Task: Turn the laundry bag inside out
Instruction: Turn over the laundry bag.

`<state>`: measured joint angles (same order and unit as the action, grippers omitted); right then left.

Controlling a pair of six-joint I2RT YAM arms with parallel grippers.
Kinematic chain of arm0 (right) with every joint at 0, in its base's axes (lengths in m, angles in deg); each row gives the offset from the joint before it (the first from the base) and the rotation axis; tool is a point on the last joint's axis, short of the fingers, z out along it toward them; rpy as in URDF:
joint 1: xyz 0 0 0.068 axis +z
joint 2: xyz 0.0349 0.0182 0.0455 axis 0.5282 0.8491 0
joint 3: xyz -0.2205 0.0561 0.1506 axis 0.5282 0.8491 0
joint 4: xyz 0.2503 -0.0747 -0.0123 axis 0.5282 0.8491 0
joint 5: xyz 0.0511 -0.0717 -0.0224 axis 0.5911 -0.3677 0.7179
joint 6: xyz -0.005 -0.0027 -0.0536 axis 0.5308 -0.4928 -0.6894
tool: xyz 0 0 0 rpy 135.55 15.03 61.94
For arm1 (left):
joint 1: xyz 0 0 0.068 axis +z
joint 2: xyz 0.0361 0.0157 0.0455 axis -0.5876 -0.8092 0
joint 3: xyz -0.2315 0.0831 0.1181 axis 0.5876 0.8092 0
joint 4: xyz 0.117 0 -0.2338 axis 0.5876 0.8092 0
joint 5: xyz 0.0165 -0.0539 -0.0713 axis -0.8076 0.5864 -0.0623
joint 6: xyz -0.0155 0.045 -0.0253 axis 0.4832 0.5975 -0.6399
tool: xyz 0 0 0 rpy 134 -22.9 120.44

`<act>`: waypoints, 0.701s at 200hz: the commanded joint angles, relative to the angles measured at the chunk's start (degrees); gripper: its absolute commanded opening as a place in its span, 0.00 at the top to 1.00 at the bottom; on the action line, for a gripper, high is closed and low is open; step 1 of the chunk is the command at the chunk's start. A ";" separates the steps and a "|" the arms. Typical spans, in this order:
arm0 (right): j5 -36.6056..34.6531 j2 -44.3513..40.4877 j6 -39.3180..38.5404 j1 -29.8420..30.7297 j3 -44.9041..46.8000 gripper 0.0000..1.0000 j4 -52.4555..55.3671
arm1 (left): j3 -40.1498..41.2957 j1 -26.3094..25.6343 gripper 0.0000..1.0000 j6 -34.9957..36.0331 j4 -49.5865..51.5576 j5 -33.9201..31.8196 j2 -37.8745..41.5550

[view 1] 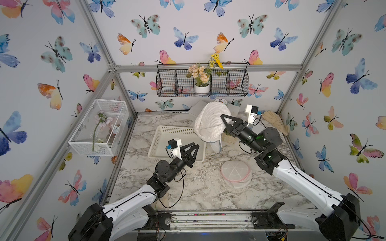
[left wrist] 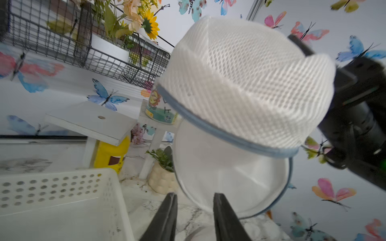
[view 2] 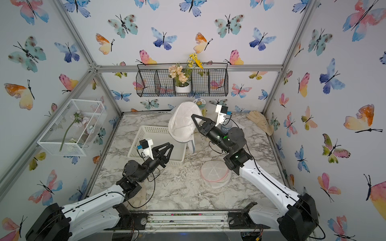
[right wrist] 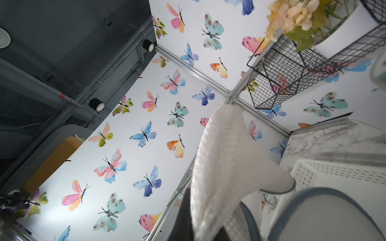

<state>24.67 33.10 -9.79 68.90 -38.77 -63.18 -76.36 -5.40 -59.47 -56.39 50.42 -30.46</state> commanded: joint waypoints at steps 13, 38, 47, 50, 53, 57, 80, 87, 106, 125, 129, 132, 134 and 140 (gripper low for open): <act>-2.68 -3.62 -9.29 -0.19 -1.27 0.98 7.06 | -2.28 -0.27 0.47 3.21 8.99 -10.56 6.51; -1.68 -4.01 -17.07 -0.19 -1.66 0.98 13.42 | -3.11 -0.23 0.47 9.91 18.33 -14.30 15.13; 1.06 -3.04 -21.39 -0.19 -3.28 0.98 16.86 | -5.07 -0.19 0.47 13.81 21.67 -12.41 16.60; 2.46 -2.71 -22.82 -0.19 -3.85 0.98 17.91 | -5.92 -0.12 0.47 15.09 22.80 -11.92 16.75; 4.28 -2.29 -24.34 -0.19 -4.22 0.98 18.55 | -6.92 -0.06 0.46 16.37 24.09 -10.80 16.78; 6.78 -1.79 -26.18 -0.18 -4.48 0.98 19.03 | -8.32 0.15 0.46 17.76 25.96 -9.16 16.66; 21.42 0.64 -36.05 -0.19 -5.72 0.98 21.49 | -17.46 5.26 0.43 20.88 36.85 6.99 12.64; 23.87 1.22 -38.46 -0.19 -6.43 0.98 23.51 | -19.69 6.58 0.42 21.08 39.16 11.34 10.97; 29.13 2.24 -41.42 -0.19 -7.44 0.98 26.20 | -23.74 7.20 0.38 24.03 44.34 15.06 6.78; 31.26 2.52 -40.92 -0.19 -7.52 0.98 25.55 | -26.14 7.28 0.38 25.55 47.26 14.24 3.51; 31.40 2.52 -40.64 -0.19 -7.52 0.98 25.31 | -26.51 7.28 0.38 25.62 47.64 14.13 2.96; 31.46 2.52 -40.46 -0.19 -7.52 0.98 25.19 | -26.71 7.36 0.38 25.71 47.88 14.05 2.57; 31.53 2.48 -40.37 -0.19 -7.52 0.98 25.10 | -26.83 7.37 0.38 25.65 47.94 14.04 2.38; 31.55 2.50 -40.22 -0.19 -7.52 0.98 24.91 | -27.09 7.42 0.38 25.55 48.18 13.76 1.78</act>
<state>49.69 36.08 -46.95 68.68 -44.19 -38.27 -101.71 1.66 -37.27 -16.44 59.66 -25.87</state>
